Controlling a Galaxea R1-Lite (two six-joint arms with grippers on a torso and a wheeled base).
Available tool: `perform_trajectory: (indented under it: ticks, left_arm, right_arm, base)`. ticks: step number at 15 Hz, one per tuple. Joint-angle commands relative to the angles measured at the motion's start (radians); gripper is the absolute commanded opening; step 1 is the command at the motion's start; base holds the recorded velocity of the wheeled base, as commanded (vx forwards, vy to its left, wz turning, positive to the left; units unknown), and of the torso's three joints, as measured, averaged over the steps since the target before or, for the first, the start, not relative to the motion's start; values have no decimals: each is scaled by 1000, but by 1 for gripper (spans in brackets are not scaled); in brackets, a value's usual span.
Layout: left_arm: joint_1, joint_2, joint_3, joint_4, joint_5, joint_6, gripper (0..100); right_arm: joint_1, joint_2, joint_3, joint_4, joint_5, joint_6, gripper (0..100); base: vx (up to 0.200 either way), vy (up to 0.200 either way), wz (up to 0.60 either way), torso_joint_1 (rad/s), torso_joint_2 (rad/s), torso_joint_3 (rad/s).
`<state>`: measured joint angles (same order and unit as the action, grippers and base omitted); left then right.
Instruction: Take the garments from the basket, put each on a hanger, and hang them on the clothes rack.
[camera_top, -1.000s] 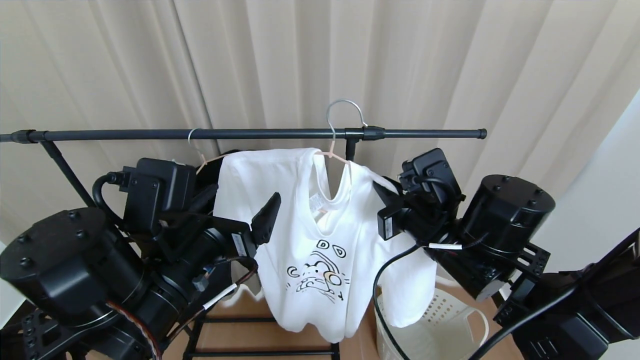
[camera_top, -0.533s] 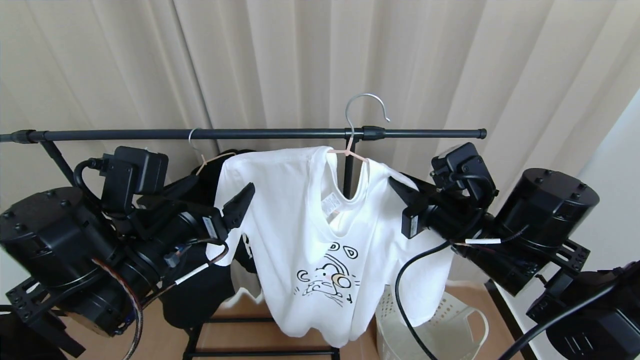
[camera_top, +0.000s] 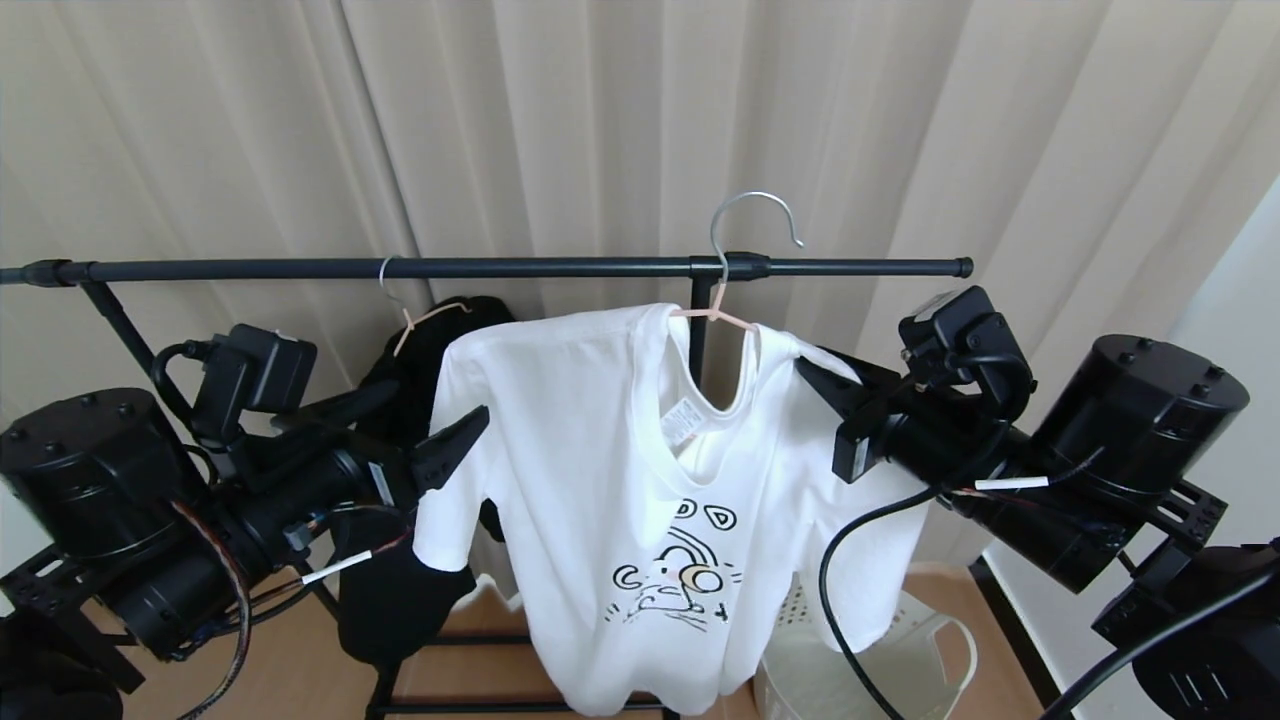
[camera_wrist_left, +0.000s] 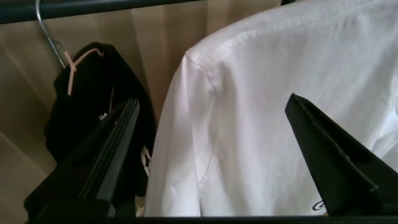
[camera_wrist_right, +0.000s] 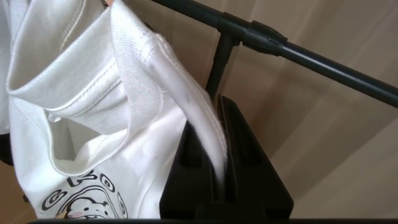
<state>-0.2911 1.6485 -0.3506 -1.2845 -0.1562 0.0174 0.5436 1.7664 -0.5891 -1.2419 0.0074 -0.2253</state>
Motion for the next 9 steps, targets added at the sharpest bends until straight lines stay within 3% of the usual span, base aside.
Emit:
perform_trajectory:
  ticks: [1, 9]
  left_arm:
    - [35, 43, 16, -3, -40, -8, 100]
    - [67, 136, 7, -7, -48, -2, 100]
  right_arm:
    - [-8, -13, 8, 1, 6, 0, 0]
    - [-16, -25, 8, 1, 20, 1, 0]
  base:
    - [0, 0, 0, 0, 0, 0]
    - [0, 0, 0, 0, 0, 0]
